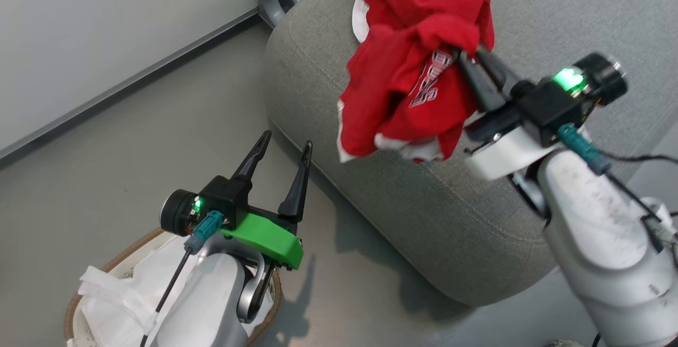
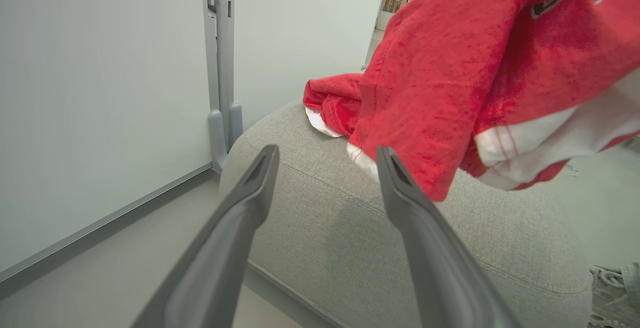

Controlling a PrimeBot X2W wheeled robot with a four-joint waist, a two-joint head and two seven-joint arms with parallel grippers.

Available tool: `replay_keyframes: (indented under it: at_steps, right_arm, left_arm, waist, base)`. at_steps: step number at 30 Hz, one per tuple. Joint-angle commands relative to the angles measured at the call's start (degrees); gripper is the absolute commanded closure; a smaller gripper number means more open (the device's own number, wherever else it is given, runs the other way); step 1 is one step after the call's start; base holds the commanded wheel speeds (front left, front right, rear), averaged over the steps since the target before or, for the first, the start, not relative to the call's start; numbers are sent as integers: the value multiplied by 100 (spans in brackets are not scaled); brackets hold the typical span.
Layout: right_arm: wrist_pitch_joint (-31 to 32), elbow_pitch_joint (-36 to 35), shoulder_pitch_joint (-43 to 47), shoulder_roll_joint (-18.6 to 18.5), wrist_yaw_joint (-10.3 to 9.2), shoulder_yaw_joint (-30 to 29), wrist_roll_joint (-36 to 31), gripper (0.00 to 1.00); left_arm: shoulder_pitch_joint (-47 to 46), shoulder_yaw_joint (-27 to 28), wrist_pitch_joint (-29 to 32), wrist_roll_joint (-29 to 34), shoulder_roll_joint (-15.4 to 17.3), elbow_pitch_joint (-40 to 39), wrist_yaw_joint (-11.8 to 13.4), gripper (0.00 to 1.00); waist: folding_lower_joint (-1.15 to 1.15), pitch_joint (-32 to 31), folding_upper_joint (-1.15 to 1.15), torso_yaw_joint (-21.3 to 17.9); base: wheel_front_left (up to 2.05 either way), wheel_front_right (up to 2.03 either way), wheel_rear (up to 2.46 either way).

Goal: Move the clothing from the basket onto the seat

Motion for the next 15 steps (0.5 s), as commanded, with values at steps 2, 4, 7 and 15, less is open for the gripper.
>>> replay_keyframes:
  at_steps: [2,4,7,15]
  right_arm:
    - [-2,-69,-509,-270,-8,-127,-118,100]
    - [-2,-37,-922,-506,-8,-224,-184,100]
    - [-1,110,-1584,-808,-8,-387,-256,100]
    - [-1,829,-2743,-1242,-8,-1263,-376,100]
  left_arm:
    - [-7,61,0,82,138,-41,-29,0]
    - [30,134,0,86,187,-94,-29,0]
    - [22,200,-1,156,301,-241,-30,0]
    - [-181,82,0,225,534,-546,-31,0]
  waist:
    - [0,247,0,-12]
    - [0,363,0,-16]
    - [0,557,0,-21]
    - [0,1109,0,161]
  base:
    - [0,0,0]
    - [0,0,0]
    - [0,0,0]
    - [0,0,0]
